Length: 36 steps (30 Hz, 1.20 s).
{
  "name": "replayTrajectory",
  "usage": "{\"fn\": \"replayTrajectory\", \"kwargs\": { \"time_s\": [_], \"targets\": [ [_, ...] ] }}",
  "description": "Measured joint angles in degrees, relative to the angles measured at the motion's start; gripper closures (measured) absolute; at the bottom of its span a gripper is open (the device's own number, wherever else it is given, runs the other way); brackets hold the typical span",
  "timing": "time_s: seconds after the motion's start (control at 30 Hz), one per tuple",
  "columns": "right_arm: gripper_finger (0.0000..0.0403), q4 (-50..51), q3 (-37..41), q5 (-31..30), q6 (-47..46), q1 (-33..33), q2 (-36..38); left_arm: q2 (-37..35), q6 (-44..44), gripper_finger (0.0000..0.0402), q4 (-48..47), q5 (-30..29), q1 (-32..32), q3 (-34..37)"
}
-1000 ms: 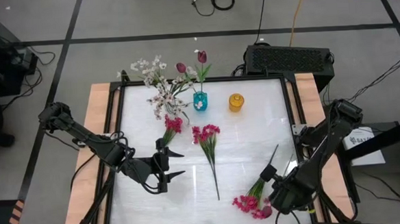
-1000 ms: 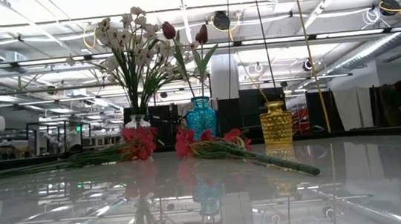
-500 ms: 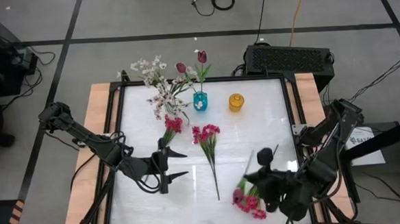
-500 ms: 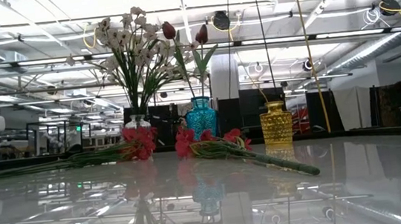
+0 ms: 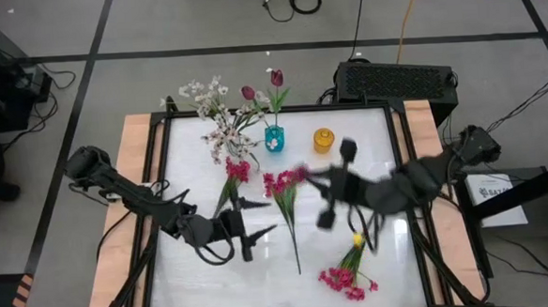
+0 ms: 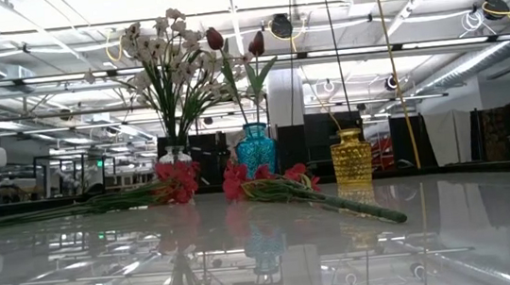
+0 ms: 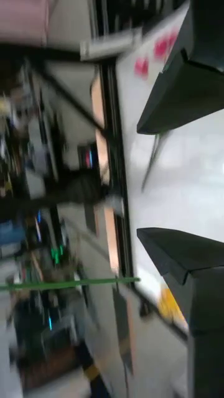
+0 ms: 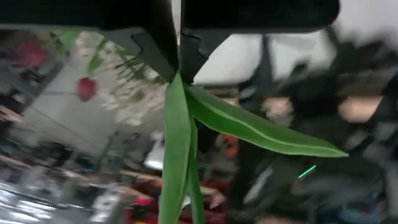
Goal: Sort flowers into vase by color
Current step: Put the red tulip into the blue vase
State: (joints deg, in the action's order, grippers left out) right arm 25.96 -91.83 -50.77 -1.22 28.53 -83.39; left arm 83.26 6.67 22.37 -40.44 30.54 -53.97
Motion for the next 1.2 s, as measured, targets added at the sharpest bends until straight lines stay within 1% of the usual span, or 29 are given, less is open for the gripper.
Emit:
{"fn": "replayTrajectory", "kwargs": {
  "time_s": [0.03,0.1,0.17,0.37,0.57,0.6,0.8,0.87,0.93,1.03,1.2],
  "targets": [
    [0.0402,-1.84,-0.02,0.06,-0.42,-1.70,0.12,0.03,0.07,0.0136,-0.19,-2.02,-0.29,-0.05],
    [0.0402,-4.49,0.07,2.70,-1.39,-4.31,0.12,0.03,-0.07,0.0136,-0.32,-5.93,-0.62,-0.07],
    [0.0402,-7.35,1.37,3.98,0.67,-6.00,0.12,0.01,0.23,0.0136,-0.42,-8.31,-0.62,-0.12],
    [0.0402,-16.00,9.30,3.74,6.83,-10.78,0.01,0.01,1.33,0.0136,-2.54,-7.98,1.32,-0.16],
    [0.0402,-30.41,20.23,3.33,11.17,-17.05,0.58,-2.80,1.18,0.0136,-7.50,-8.75,3.72,-0.27],
    [0.0402,-33.18,22.31,4.11,12.10,-18.50,0.90,-3.40,0.98,0.0136,-8.47,-9.23,4.33,-0.27],
    [0.0402,-53.92,35.43,14.98,15.41,-23.89,5.65,-6.11,-0.32,0.0136,-13.03,-9.40,7.07,-0.25],
    [0.0402,-60.63,39.20,17.07,15.39,-25.21,6.59,-6.17,-0.28,0.0136,-13.26,-9.40,7.53,-0.25],
    [0.0402,-65.46,42.28,17.83,15.33,-26.24,7.00,-6.26,-0.26,0.0136,-13.44,-9.40,7.87,-0.25],
    [0.0402,-69.02,44.89,18.31,15.41,-27.17,7.06,-6.33,-0.26,0.0136,-13.84,-9.40,7.71,-0.25],
    [0.0403,-69.31,45.94,21.89,12.49,-29.37,6.40,-6.33,-0.28,0.0136,-13.90,-9.40,7.26,-0.25]
  ]
}}
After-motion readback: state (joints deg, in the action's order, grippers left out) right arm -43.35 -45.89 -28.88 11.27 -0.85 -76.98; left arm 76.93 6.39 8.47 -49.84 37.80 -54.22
